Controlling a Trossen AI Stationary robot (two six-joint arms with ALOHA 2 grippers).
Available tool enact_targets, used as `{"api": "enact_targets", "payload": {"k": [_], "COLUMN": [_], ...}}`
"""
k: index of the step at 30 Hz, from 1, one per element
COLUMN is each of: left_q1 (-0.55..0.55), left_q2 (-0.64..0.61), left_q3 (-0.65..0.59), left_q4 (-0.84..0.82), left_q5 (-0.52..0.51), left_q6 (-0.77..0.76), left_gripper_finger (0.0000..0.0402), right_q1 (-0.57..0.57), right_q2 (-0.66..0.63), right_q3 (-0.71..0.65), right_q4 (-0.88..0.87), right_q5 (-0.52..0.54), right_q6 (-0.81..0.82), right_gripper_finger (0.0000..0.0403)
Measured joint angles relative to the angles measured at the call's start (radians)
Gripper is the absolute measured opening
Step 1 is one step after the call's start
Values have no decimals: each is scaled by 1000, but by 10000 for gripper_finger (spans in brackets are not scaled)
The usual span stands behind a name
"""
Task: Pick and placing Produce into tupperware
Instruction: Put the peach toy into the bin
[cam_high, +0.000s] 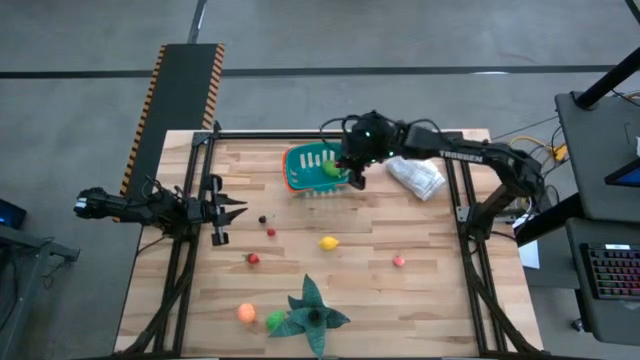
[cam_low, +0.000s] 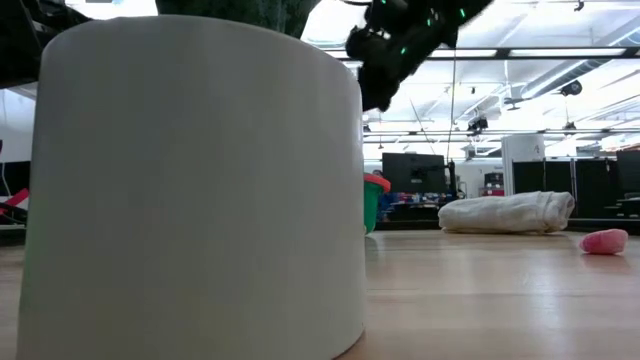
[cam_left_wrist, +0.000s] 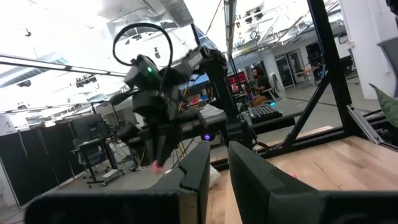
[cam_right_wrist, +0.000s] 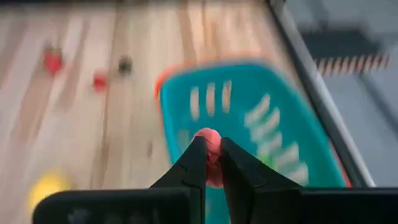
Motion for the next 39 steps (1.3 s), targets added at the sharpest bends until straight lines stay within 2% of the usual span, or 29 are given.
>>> {"api": "enact_targets", "payload": {"k": [7,9,11,14,16,18,20,22,27,31,34,37,39], "left_q1": [0,0,0,0,0,0,0,0,0,0,0,0,0], "left_q2": [0,0,0,0,0,0,0,0,1,2,6,6,5], "left_q3": [0,0,0,0,0,0,0,0,0,0,0,0,0], "left_q4": [0,0,0,0,0,1,0,1,0,1,0,0,-1], "left_q5": [0,0,0,0,0,0,0,0,0,0,0,0,0], "left_q6": [0,0,0,0,0,0,0,0,0,0,1,1,1], "left_gripper_finger": [46,46,46,46,46,46,46,46,46,46,46,46,46], "right_q1": [3,2,-7,-32,-47,-58,-64,-67,-75,-107,-133,-142,-141], "right_q2": [-1,-3,-14,-66,-113,-169,-218,-235,-139,-32,18,34,37], "right_q3": [-342,-408,-445,-448,-413,-347,-235,-82,317,512,527,455,377], "right_q4": [1042,1309,1497,1548,1464,1288,1021,679,-110,-576,-716,-682,-576], "right_q5": [-8,21,37,19,-22,-54,-83,-89,-89,-38,-15,-24,-62], "right_q6": [70,66,63,73,68,47,-6,-72,-202,-240,-225,-203,-197], "right_gripper_finger": [24,24,24,24,24,24,24,24,24,24,24,24,24]}}
